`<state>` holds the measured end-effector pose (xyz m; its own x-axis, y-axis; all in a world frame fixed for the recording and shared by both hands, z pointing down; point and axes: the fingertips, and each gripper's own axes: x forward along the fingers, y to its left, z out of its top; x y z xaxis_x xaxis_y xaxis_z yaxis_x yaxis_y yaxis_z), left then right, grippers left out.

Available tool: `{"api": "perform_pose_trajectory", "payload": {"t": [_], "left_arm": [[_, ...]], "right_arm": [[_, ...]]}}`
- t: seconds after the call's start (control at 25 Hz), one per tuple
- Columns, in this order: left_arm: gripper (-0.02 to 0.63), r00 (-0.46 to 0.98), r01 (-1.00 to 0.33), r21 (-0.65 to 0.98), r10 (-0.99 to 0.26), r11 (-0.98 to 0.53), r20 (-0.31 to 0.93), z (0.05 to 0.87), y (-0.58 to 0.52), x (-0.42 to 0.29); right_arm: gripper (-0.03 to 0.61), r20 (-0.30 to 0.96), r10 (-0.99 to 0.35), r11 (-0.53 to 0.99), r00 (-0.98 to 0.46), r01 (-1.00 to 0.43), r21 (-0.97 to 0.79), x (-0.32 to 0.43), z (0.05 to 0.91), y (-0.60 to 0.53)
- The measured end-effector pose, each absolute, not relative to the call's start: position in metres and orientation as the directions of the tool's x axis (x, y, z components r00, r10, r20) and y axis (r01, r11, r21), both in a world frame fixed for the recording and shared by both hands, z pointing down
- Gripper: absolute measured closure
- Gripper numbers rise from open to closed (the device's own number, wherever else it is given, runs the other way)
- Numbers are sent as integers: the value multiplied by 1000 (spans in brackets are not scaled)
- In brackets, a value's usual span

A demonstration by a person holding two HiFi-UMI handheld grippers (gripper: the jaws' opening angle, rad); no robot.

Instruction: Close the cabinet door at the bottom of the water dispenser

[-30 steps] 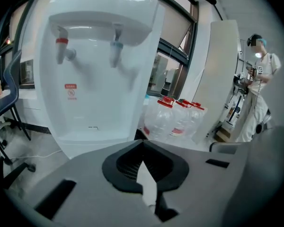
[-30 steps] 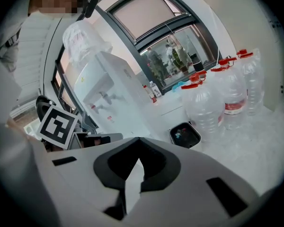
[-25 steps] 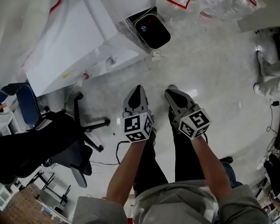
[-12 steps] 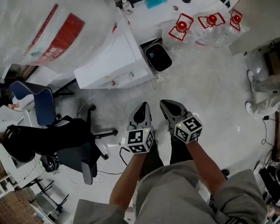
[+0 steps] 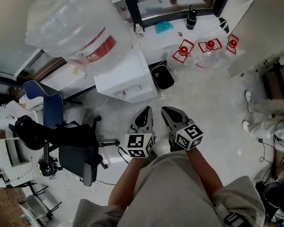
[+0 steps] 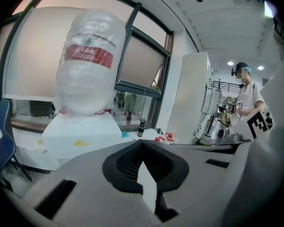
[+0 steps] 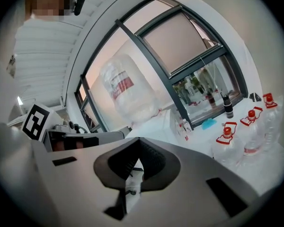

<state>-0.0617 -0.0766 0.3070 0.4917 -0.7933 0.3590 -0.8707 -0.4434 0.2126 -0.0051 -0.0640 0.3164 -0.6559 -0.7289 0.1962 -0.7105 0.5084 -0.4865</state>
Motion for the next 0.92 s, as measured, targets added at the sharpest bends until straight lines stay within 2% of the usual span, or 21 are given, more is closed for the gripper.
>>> {"api": "perform_pose_trajectory", "payload": {"t": [0.48,0.92], "left_arm": [[607,523,-852,175,-798,-493,299,269,-80,-54],[607,514,-858,154,-818,-491,258,255,-95,-40]], "right_arm": [[569,100,-712,597,-695,-675,-434,-9,267,-72],[569,82,-710,613,-700,-671,-417,3,263,-92]]}}
